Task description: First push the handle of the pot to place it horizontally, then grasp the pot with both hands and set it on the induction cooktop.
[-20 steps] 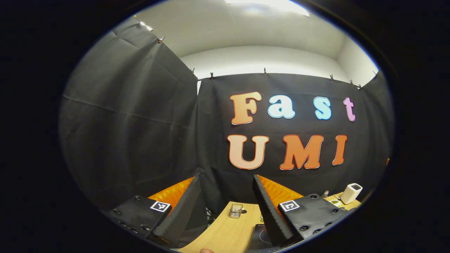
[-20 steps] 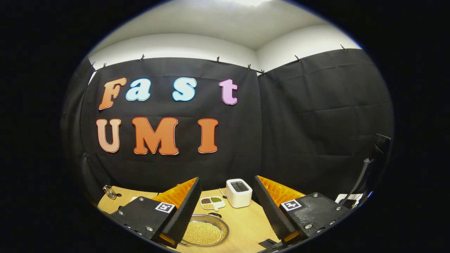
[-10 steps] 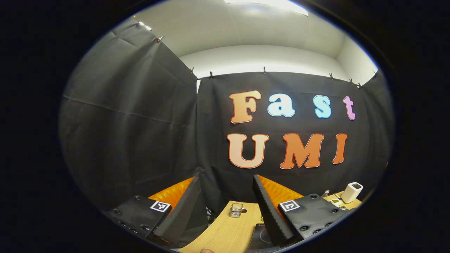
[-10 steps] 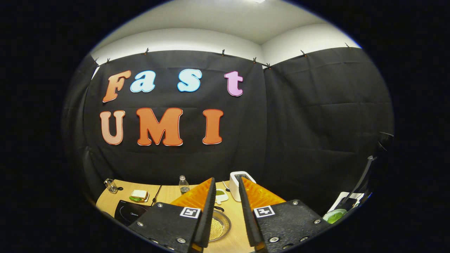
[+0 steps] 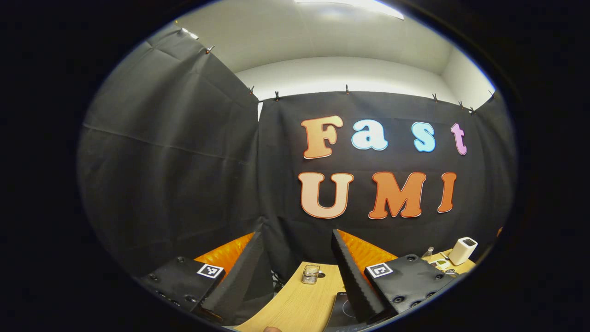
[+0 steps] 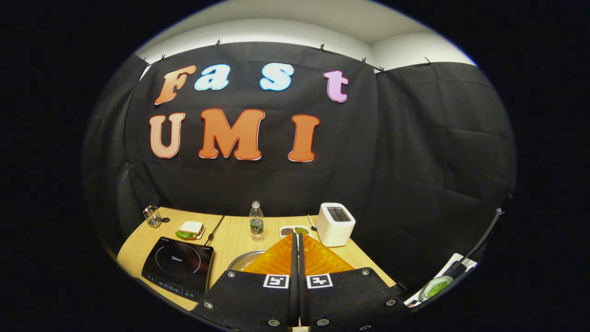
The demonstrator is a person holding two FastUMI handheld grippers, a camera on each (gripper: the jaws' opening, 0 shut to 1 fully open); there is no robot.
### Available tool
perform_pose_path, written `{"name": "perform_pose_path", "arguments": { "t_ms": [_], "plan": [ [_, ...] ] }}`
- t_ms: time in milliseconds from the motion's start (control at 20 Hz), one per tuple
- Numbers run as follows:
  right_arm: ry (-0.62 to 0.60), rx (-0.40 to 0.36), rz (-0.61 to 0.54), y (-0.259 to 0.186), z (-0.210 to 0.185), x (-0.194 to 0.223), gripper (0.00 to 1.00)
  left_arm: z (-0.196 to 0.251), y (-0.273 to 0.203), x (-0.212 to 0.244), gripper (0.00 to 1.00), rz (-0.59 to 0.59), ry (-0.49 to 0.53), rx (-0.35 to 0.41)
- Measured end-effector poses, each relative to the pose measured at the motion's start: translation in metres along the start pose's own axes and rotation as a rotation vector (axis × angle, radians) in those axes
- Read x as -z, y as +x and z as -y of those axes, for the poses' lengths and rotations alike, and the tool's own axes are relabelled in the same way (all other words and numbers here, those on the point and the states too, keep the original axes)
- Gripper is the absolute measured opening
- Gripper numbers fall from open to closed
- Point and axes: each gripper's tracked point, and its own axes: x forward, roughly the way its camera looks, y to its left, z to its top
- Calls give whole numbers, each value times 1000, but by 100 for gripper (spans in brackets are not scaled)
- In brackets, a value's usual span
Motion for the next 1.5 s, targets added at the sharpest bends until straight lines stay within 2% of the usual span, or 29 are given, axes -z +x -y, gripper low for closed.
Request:
{"name": "perform_pose_path", "arguments": {
  "t_ms": [200,300,600,900,1500],
  "plan": [
    [-9,-78,-146,16,-26,55,0,-3,-1,4,97,-10,-1,-6],
    [-7,-114,-255,19,-38,92,0,-5,-1,5,97,-15,3,-11],
    [-21,-185,-521,17,-67,181,0,-12,-3,13,97,-29,8,-30],
    [-41,-254,-662,8,-95,230,0,-16,-4,21,97,-45,13,-41],
    [-142,-310,-782,21,-120,277,0,-31,-17,34,97,-76,48,-102]
  ]
}}
